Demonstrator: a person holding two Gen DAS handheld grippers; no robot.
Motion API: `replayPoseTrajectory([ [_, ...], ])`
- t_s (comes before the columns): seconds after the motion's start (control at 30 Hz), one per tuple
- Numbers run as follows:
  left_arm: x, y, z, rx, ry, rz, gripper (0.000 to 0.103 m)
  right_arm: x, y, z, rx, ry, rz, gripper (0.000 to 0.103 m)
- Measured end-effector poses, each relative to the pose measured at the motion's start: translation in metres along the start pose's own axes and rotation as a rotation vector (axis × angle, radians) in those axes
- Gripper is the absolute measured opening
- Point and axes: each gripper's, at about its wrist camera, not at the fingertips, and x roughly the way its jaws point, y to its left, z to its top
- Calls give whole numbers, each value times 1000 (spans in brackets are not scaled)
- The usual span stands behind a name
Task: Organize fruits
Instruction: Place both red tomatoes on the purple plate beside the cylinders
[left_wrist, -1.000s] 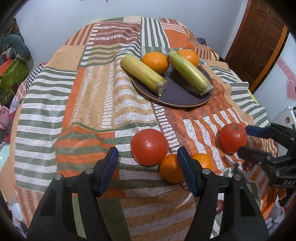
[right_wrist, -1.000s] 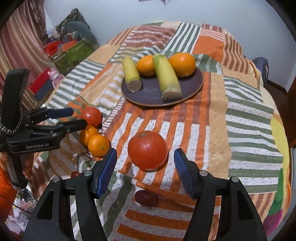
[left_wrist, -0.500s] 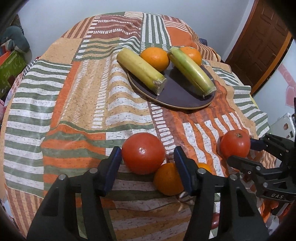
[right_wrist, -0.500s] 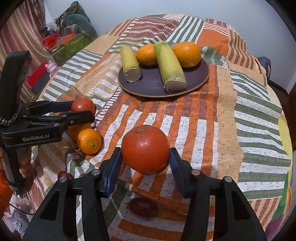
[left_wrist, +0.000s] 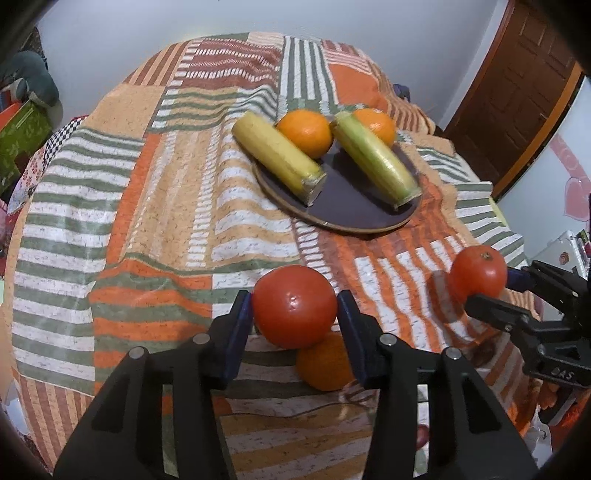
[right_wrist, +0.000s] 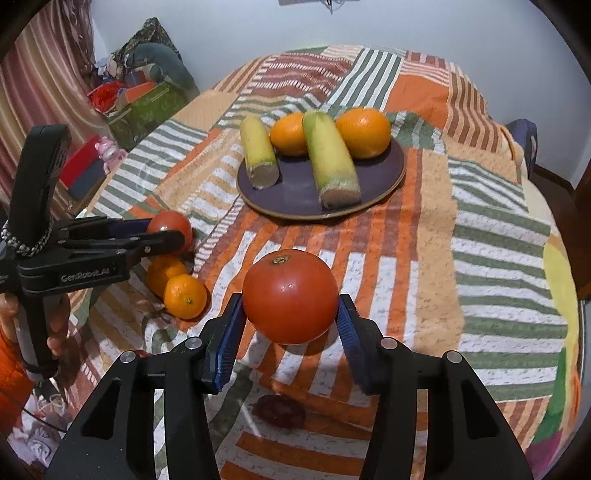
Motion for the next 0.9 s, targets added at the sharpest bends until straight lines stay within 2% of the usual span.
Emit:
replayPoseTrajectory([
  [0.47, -12, -33, 40, 59, -80, -47, 47, -13, -26, 29, 30, -80, -42, 47],
  [0.9, 29, -51, 78, 105, -53, -57, 47, 2, -48, 67, 9, -118, -75, 47],
])
